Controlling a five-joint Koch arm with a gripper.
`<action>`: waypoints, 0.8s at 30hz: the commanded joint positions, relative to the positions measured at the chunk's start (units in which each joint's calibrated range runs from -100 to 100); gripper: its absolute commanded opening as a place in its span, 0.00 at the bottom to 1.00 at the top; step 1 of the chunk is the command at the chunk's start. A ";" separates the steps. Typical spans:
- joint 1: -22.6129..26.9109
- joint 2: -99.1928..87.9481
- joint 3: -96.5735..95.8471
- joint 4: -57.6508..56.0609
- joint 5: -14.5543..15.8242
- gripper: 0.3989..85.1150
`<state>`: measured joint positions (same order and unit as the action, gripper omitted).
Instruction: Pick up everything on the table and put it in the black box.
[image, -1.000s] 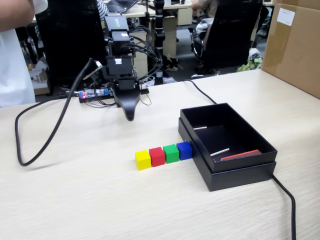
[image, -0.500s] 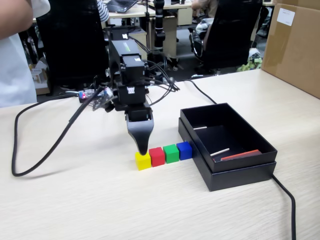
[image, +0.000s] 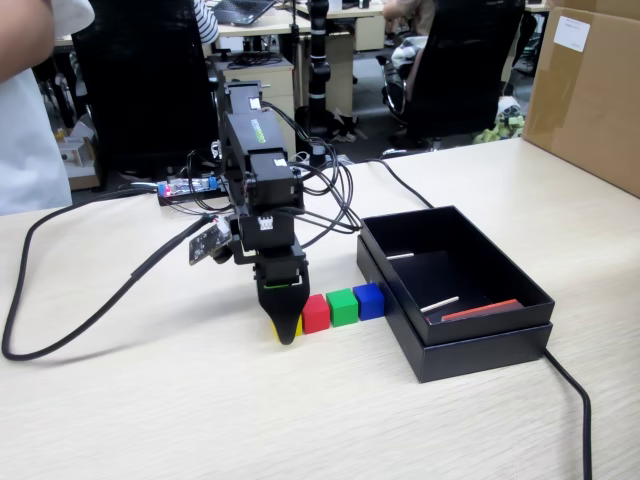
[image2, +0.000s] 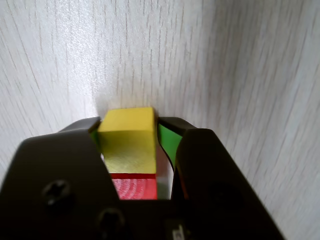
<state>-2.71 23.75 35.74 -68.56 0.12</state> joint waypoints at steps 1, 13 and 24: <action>-0.54 0.06 6.60 -0.94 -0.83 0.13; -1.90 -17.73 4.24 -1.80 -1.76 0.07; 11.14 -24.84 15.03 -2.32 0.44 0.08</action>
<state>6.72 -0.06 44.68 -70.96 0.12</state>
